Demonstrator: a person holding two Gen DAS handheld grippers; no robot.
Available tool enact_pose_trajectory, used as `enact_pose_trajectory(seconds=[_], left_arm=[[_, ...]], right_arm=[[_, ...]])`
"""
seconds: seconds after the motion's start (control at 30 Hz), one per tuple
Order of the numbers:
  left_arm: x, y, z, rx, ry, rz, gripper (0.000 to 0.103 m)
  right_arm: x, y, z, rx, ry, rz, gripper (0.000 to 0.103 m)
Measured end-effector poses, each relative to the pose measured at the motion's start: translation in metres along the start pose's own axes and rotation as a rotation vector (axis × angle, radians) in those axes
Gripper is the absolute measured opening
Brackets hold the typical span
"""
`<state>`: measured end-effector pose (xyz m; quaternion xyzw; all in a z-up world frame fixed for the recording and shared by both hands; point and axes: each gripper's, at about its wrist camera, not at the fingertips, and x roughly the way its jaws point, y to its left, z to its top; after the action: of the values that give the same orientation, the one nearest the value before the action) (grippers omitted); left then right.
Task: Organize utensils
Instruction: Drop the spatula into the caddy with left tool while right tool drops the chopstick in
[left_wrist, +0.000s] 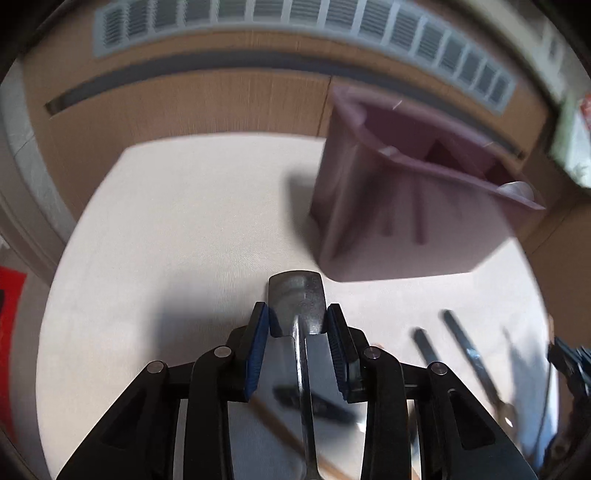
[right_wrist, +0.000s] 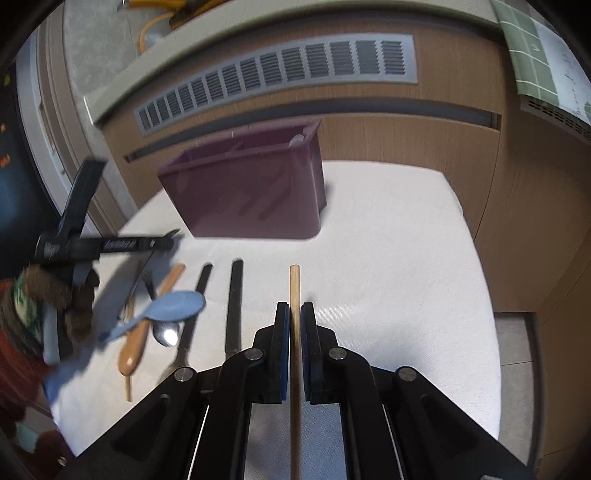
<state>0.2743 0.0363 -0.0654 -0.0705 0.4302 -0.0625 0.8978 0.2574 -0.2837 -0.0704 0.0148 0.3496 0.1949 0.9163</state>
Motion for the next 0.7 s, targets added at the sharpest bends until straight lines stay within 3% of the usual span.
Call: enact_pose_trajectory(seconds=[0.17, 0.4, 0.47, 0.63, 0.7], left_arm=[[-0.067, 0.009, -0.022, -0.006, -0.17, -0.097, 0.033], [-0.117, -0.011, -0.011, 0.044, -0.347, -0.128, 0.032], [-0.135, -0.021, 0.01, 0.065, -0.415, -0.16, 0.032], [-0.196, -0.055, 0.075, 0.14, -0.624, -0.24, 0.032], [-0.204, -0.061, 0.097, 0.122, -0.684, -0.267, 0.032]], right_arm=[[-0.011, -0.001, 0.008, 0.01, -0.035, -0.004, 0.006], [-0.021, 0.011, 0.023, 0.01, -0.103, -0.002, 0.006], [-0.035, 0.015, 0.037, 0.0, -0.168, -0.005, 0.006], [-0.112, 0.05, 0.125, -0.163, -0.525, -0.034, 0.006], [-0.125, 0.059, 0.156, -0.179, -0.609, -0.011, 0.006]])
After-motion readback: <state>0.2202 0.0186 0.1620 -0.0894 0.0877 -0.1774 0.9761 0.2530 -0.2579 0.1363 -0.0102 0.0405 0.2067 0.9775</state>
